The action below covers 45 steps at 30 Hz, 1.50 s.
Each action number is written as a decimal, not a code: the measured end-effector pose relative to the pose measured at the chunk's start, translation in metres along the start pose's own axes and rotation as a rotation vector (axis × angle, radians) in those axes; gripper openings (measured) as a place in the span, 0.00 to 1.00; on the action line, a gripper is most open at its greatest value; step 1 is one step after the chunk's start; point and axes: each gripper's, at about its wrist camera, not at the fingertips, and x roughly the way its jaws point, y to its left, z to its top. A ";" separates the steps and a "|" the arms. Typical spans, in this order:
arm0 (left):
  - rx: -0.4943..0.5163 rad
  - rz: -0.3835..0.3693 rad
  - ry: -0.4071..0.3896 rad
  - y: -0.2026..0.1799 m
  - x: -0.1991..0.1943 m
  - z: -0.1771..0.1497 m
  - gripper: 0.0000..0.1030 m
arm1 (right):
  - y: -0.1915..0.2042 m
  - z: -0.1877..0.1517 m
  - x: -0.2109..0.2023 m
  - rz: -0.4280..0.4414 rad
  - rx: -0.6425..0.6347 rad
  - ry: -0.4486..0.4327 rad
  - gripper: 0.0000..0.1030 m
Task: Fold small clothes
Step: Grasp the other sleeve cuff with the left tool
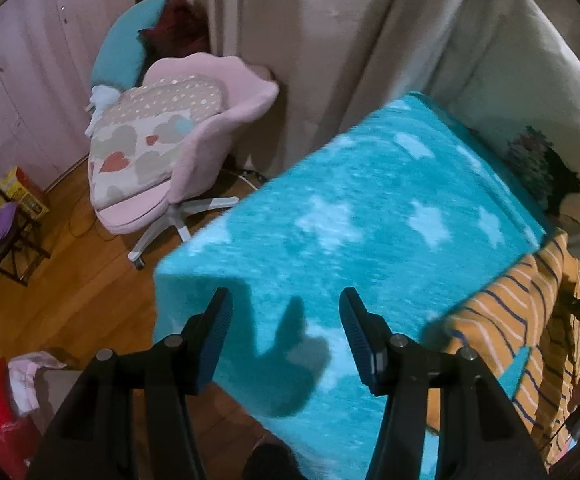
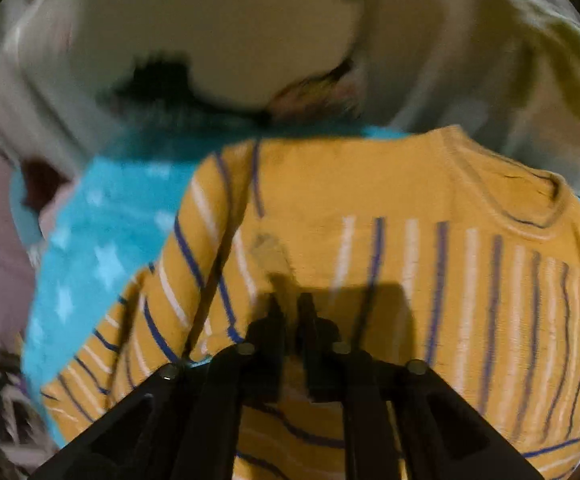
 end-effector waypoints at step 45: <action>-0.135 -0.286 -0.059 0.041 0.019 0.124 0.53 | 0.001 -0.100 -0.063 0.181 0.276 0.011 0.39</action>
